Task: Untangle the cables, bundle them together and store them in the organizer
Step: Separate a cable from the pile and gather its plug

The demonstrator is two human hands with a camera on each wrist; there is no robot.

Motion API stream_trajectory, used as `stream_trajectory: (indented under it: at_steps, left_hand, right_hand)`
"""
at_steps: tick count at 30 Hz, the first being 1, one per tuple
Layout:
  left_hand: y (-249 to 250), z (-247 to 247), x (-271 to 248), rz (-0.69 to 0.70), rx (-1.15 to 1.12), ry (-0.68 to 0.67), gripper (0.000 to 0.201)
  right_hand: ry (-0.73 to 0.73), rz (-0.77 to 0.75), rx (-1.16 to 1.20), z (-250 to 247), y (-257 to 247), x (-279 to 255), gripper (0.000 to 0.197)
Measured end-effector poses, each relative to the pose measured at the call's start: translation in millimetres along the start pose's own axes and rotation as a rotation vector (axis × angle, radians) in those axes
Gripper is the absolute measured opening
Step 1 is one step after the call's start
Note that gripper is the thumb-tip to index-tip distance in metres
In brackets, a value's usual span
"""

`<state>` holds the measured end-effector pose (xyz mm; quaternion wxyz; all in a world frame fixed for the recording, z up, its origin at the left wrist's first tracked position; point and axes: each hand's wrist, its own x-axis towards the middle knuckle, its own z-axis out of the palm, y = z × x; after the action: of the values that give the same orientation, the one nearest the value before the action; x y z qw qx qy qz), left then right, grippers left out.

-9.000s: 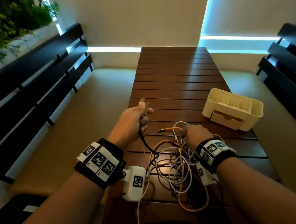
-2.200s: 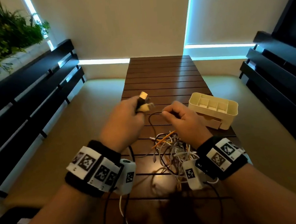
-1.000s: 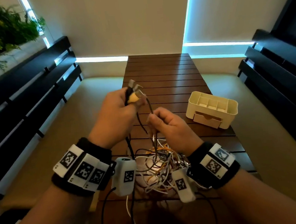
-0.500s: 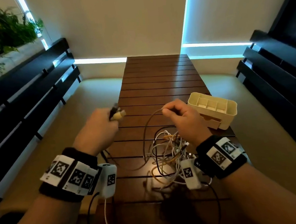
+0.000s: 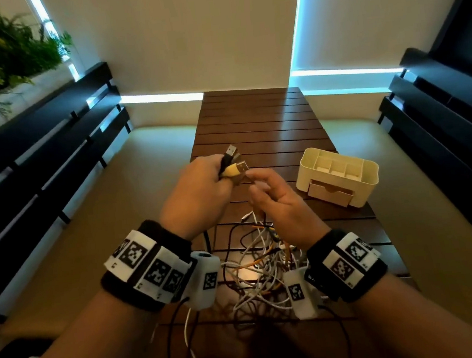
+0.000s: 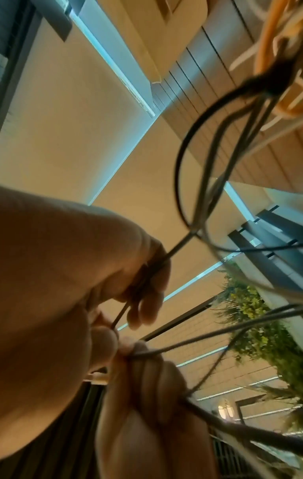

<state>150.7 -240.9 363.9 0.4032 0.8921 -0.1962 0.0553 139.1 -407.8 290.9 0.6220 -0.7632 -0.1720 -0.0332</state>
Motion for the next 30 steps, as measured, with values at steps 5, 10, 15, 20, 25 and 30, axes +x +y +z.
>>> stream_trajectory:
  at_steps: [5,10,15,20,25,30]
  left_hand:
    - [20.0,-26.6,-4.9,-0.049,-0.120,0.323,0.023]
    - [-0.1,-35.1,-1.1,-0.214,0.124,0.022,0.023]
    - [-6.4,-22.0,-12.0,-0.169,0.105,0.054,0.022]
    - [7.1,-4.2,-12.7,-0.022,0.059,0.021,0.014]
    - [2.2,9.4,-17.6,-0.017,-0.032,-0.071,0.027]
    - [0.8,-6.3,-12.1,-0.087,-0.264,0.219,0.020]
  right_hand:
    - [-0.003,0.235,-0.056,-0.1,28.6,-14.5,0.030]
    - [0.177,0.148,-0.187,-14.4,8.1,-2.9,0.021]
    - [0.242,-0.042,-0.314,-32.4,-12.2,15.6,0.009]
    - [0.176,-0.180,-0.343,-28.2,-27.6,19.5,0.007]
    - [0.192,-0.208,-0.336,-28.3,-31.2,11.6,0.007]
    - [0.150,0.028,-0.304,-27.9,-9.1,-10.8,0.014]
